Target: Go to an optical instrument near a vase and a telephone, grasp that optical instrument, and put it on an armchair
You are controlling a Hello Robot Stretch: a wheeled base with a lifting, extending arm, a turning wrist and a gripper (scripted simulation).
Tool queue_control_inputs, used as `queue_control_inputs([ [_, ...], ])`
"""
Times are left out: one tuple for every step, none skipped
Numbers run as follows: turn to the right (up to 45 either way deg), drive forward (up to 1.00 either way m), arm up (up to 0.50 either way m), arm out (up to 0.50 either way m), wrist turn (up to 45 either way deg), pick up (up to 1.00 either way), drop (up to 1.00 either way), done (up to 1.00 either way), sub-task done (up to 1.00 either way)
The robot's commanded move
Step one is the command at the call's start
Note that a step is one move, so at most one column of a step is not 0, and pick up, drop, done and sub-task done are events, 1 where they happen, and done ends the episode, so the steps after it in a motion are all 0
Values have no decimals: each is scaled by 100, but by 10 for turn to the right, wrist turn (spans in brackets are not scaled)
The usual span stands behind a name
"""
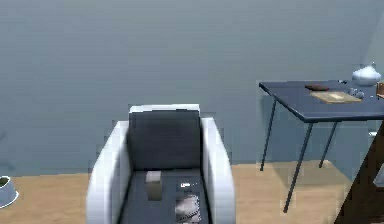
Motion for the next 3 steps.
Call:
queue_control_inputs([
  [330,0,0,0,0,0,0,0,0],
  [0,30,0,0,0,0,0,0,0],
  [-450,0,0,0,0,0,0,0,0],
])
